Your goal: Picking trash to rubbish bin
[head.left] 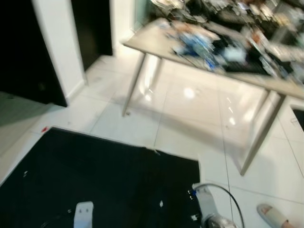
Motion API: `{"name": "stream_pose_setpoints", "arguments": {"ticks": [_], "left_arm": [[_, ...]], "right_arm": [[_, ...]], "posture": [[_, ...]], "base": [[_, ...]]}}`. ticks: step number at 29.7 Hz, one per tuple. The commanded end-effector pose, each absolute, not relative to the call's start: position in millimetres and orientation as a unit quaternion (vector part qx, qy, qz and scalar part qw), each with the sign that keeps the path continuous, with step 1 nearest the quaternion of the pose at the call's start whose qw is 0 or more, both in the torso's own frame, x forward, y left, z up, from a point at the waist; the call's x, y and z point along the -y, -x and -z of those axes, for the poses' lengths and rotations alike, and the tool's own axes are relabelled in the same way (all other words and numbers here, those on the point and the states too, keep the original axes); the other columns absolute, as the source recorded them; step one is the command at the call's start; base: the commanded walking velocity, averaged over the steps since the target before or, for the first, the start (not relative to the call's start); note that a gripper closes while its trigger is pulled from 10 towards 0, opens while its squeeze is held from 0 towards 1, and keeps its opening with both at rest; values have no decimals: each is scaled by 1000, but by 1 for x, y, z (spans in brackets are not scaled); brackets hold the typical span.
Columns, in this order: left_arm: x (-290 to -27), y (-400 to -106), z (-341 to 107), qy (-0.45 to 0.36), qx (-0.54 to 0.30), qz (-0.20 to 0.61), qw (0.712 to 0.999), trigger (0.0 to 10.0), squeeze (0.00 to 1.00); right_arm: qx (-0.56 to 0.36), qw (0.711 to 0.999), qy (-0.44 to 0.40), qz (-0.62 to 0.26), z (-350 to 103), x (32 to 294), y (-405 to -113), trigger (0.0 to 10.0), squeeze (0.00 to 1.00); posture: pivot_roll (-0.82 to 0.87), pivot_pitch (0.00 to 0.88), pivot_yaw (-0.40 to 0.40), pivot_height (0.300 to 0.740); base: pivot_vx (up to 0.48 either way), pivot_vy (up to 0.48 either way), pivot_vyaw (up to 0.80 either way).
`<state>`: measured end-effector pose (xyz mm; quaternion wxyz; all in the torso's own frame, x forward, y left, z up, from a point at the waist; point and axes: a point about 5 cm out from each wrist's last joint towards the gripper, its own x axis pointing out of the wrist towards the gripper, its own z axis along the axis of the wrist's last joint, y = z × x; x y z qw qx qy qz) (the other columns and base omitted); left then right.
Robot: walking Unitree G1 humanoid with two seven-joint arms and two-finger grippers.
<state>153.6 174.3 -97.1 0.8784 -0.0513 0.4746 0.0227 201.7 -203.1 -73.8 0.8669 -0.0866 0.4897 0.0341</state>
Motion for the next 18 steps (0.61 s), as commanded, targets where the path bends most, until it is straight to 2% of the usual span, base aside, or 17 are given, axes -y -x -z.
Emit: {"name": "stream_pose_setpoints", "arguments": {"ticks": [1,18], "left_arm": [[-172,-150,99,58,-480,-25,875,10000,1000],[-174,-151,98,61,-478,-29,876,10000,1000]], "right_arm": [[-493,866,82,-27,74,205,-200,10000,1000],[-488,870,71,-26,73,202,-203,10000,1000]], "posture": [[-12,9,-10,740],[-9,9,-4,740]], "base": [[0,0,-800],[0,0,-800]]}}
